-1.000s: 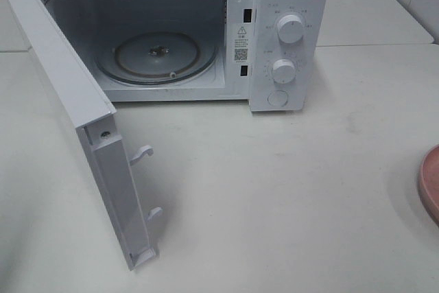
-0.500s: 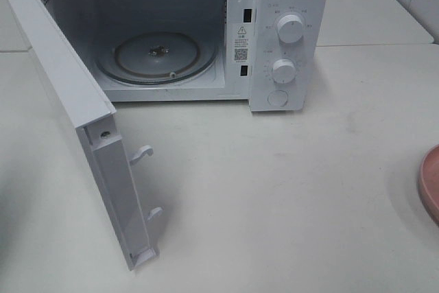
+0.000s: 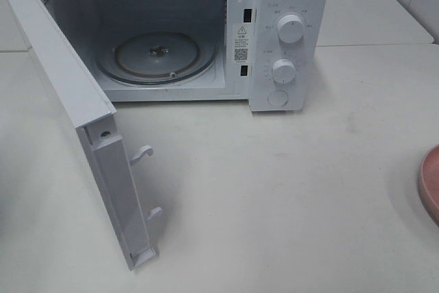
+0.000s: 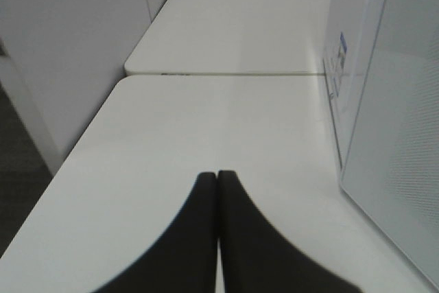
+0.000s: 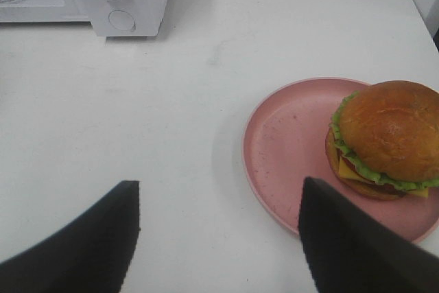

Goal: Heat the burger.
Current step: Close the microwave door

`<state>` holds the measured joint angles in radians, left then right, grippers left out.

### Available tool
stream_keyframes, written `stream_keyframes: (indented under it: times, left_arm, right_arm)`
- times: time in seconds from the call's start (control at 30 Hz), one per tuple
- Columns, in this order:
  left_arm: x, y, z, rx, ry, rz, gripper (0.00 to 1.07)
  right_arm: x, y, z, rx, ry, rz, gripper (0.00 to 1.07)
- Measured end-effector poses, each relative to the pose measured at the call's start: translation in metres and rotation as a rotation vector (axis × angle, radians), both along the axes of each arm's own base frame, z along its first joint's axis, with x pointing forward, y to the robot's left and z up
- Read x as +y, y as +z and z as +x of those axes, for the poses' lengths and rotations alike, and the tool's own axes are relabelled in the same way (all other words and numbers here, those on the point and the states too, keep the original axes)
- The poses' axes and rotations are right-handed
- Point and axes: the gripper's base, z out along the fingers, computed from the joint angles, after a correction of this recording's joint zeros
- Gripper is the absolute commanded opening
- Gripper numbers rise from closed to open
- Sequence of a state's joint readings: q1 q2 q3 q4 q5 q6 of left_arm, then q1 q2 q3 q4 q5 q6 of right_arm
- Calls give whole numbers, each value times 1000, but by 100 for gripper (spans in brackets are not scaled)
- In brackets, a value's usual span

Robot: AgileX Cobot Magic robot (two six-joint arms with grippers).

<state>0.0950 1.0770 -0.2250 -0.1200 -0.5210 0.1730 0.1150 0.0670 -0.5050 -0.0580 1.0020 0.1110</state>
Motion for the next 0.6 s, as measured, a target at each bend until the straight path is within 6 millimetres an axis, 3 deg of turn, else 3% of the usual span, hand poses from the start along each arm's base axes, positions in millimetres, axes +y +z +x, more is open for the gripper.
stream_keyframes:
  times: [0.2,0.4,0.47,0.6]
  left_arm:
    - [-16,-16,17,27,-204,-3,0]
    - [-28,-18,29,18,-350,-18,0]
    - [-38,-22,41,12,-475,-52,0]
    - [-43,-27,45,16,-525,-76,0]
  right_arm:
    - [0,0,0,0,0,0,64]
    - [0,0,0,0,0,0,64]
    - [0,0,0,0,0,0,64]
    - [0,0,0,0,0,0,64]
